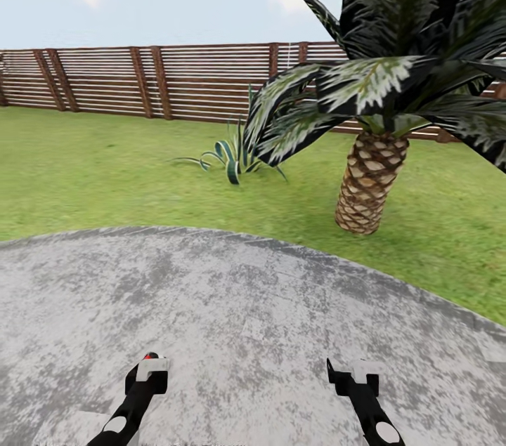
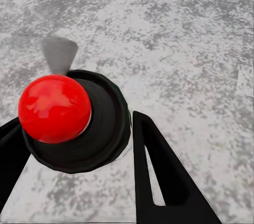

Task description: Pick up the pesticide atomizer in the garden and spray insectifuge to fully cover both potted plants in the garden.

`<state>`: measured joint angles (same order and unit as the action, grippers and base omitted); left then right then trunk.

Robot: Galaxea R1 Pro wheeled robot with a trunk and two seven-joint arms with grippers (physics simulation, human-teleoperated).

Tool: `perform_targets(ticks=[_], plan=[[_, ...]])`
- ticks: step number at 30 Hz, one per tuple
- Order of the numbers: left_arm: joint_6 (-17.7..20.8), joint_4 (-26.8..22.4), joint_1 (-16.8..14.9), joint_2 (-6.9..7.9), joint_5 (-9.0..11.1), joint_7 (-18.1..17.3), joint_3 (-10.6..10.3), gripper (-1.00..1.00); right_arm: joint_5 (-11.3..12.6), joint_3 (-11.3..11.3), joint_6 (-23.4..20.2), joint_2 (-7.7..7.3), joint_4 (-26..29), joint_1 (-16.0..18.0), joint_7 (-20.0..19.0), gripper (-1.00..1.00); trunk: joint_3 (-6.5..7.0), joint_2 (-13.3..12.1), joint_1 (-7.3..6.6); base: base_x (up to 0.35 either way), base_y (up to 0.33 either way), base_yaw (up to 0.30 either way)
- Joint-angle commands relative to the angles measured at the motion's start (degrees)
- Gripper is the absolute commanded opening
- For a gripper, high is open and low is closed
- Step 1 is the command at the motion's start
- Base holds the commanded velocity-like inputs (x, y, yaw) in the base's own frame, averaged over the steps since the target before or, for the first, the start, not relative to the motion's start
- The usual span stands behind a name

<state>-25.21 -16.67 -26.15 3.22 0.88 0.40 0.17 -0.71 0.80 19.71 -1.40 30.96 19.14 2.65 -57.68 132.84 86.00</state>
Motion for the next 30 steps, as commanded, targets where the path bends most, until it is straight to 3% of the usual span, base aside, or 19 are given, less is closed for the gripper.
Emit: perform_targets(ticks=[1,5,16,28,30], plan=[[-0.19,0.06,-0.04,-0.01,0.09,0.04,0.01,-1.0,-0.08,-0.03,0.16,0.0,-0.04,0.02,0.16,1.0,-0.1,0.02,-0.01,0.0,0.0,0.206],[-0.19,0.06,-0.04,0.03,0.15,0.04,0.01,-1.0,-0.08,-0.03,0.16,0.0,-0.04,0.02,0.16,1.0,-0.28,0.02,-0.01,0.0,0.0,0.223],[-0.19,0.06,-0.04,0.03,0.17,0.09,0.01,-1.0,-0.08,-0.05,0.16,0.0,-0.02,0.02,0.16,1.0,1.33,-4.39,-2.43,0.0,0.0,0.258],[-0.13,0.06,-0.04,0.03,0.28,0.19,0.09,-1.0,-0.08,-0.07,0.16,0.0,-0.07,0.02,0.16,1.0,0.94,-4.39,-2.43,0.0,0.0,0.264],[0.04,0.06,-0.04,0.1,1.12,0.24,0.4,-1.0,-0.08,-0.07,0.16,0.0,-0.09,0.02,0.16,1.0,0.87,-4.39,-2.43,0.0,0.0,0.264]])
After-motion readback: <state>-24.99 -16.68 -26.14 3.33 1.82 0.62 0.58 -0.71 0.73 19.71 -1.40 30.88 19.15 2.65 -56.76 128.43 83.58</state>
